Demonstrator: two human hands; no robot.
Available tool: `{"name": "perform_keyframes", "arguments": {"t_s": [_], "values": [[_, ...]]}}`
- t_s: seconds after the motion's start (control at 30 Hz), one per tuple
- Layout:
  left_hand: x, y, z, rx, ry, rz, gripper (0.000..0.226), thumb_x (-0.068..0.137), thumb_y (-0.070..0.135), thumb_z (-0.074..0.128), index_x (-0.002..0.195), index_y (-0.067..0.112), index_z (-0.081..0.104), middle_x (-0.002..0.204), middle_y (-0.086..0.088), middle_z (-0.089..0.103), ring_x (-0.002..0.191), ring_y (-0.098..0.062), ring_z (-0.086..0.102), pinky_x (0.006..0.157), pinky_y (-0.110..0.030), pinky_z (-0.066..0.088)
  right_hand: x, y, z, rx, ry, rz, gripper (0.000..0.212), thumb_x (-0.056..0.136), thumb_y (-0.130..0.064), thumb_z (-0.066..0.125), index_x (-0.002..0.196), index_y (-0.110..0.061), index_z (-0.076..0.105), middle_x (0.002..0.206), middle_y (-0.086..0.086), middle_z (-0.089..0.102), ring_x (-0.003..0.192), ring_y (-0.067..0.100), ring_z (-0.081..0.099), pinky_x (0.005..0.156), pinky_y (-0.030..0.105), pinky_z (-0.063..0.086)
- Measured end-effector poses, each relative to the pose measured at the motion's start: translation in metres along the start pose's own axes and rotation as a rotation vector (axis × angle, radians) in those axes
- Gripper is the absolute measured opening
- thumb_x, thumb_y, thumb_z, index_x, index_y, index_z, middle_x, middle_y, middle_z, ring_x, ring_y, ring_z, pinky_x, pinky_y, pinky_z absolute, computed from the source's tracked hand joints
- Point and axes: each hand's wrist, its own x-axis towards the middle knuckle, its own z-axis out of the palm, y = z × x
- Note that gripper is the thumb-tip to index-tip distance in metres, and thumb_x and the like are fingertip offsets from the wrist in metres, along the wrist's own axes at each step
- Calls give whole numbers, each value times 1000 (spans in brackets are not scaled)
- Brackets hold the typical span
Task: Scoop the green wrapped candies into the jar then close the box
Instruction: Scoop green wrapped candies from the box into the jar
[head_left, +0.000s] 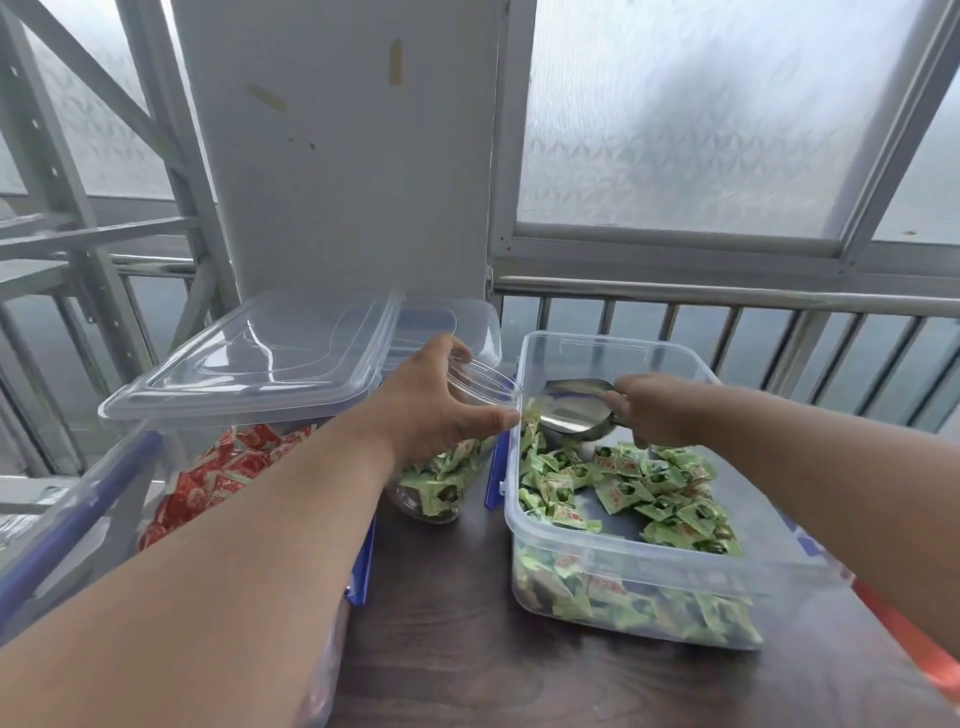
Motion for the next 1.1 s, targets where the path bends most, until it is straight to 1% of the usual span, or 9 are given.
{"name": "perform_keyframes", "arguments": {"t_s": [0.1,0.17,0.3,0.47,0.6,0.7,0.9,1.0,1.1], "values": [[0,1,0,9,2,1,83,77,52,93,143,29,47,113,21,58,96,5,59,68,-12,45,0,-2,-4,155,-133,102,37,101,-45,57,117,-12,61,78,11,73,61,25,63,54,29,50],[1,0,-1,16,7,3,85,77,53,93,144,29,48,112,22,57,96,6,58,69,-10,42,0,-3,-12,54,-31,111,30,97,-36,63,119,-15,63,85,5,70,63,20,61,51,26,49],[2,-1,0,20,7,-7,83,78,51,92,144,28,48,108,24,54,94,9,54,67,-8,39,-1,-10,-19,-212,210,107,30,92,-32,57,118,-24,69,98,0,71,87,24,68,72,32,58],[4,-1,0,19,8,-9,82,78,51,92,143,28,49,108,24,56,94,10,55,68,-7,39,-9,-27,-10,-328,419,-31,46,90,-6,49,127,-32,58,97,2,65,90,33,69,65,36,50],[3,-1,0,16,11,-10,81,79,51,91,144,28,48,106,26,53,92,11,52,67,-7,37,-16,-29,-17,-586,606,-88,37,98,-12,47,128,-27,62,97,3,70,85,29,68,69,35,43],[3,-1,1,12,13,-16,79,80,50,91,143,28,48,105,25,53,90,11,52,66,-6,36,-22,-31,-21,-671,664,-101,45,101,-19,46,144,-29,54,105,1,70,95,28,67,82,39,42],[3,0,1,13,10,-6,81,80,51,90,144,28,46,104,26,50,90,11,50,65,-7,36,-20,-31,-18,-739,600,-104,48,100,-20,47,147,-33,51,115,-2,69,106,25,65,93,42,40],[2,0,0,10,12,1,83,80,52,91,145,27,46,105,25,51,91,11,50,66,-7,37,-18,-28,-22,-521,516,-46,42,98,-16,54,133,-38,60,107,-2,69,98,25,66,81,37,47],[2,-1,0,10,9,5,85,78,54,91,146,28,46,108,25,51,94,11,50,70,-9,37,-22,-20,-36,-312,329,-22,45,98,-27,64,140,-44,60,130,0,67,115,26,62,83,35,54]]}}
